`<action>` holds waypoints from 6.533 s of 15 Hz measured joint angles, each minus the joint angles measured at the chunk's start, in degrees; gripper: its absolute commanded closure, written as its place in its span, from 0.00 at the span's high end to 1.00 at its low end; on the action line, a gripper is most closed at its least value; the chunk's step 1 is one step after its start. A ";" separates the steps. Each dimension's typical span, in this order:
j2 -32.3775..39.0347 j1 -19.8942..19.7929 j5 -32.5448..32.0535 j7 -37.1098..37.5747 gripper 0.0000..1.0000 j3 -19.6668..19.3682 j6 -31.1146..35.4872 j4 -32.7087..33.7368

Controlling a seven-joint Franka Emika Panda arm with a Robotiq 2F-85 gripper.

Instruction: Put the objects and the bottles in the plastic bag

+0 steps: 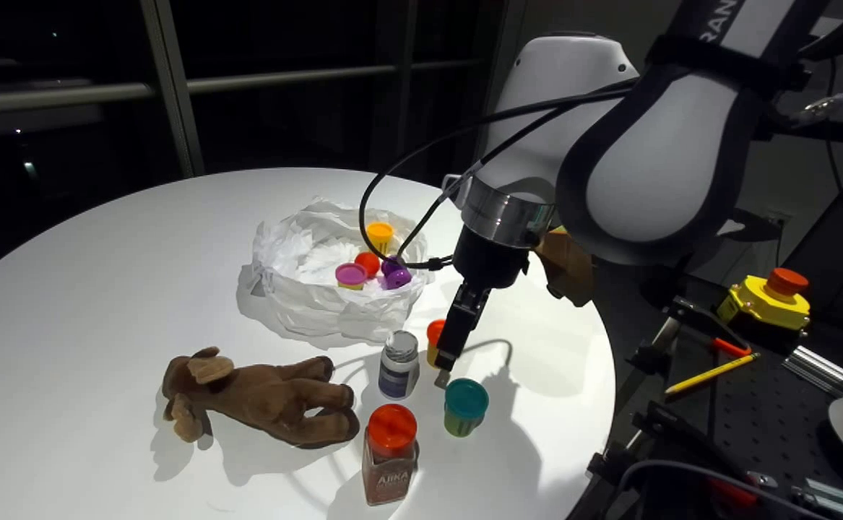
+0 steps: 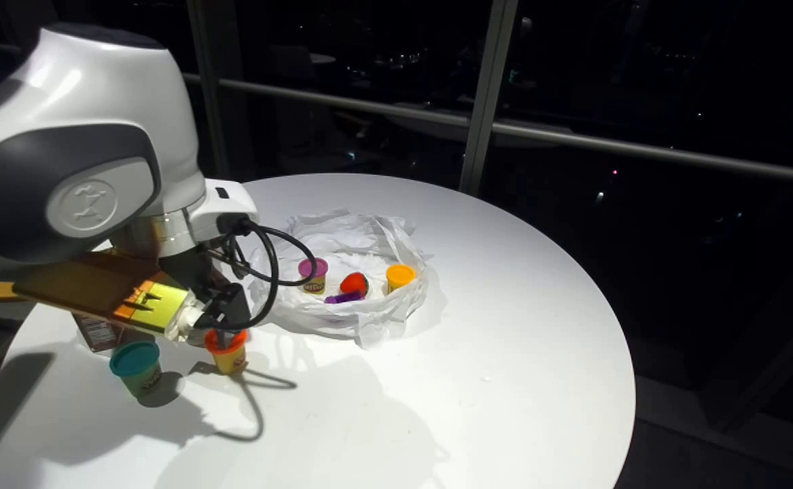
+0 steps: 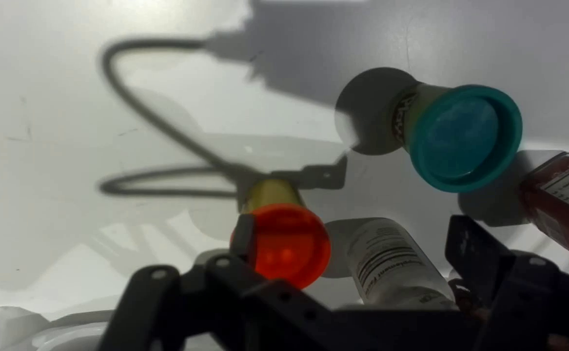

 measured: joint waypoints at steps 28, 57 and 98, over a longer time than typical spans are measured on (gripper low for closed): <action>1.10 9.39 -1.85 1.17 1.00 -12.56 2.61 1.35; 1.07 1.47 -2.72 1.12 1.00 -5.18 -5.11 2.97; 10.49 5.90 -17.56 -1.47 0.29 -12.41 -32.42 44.29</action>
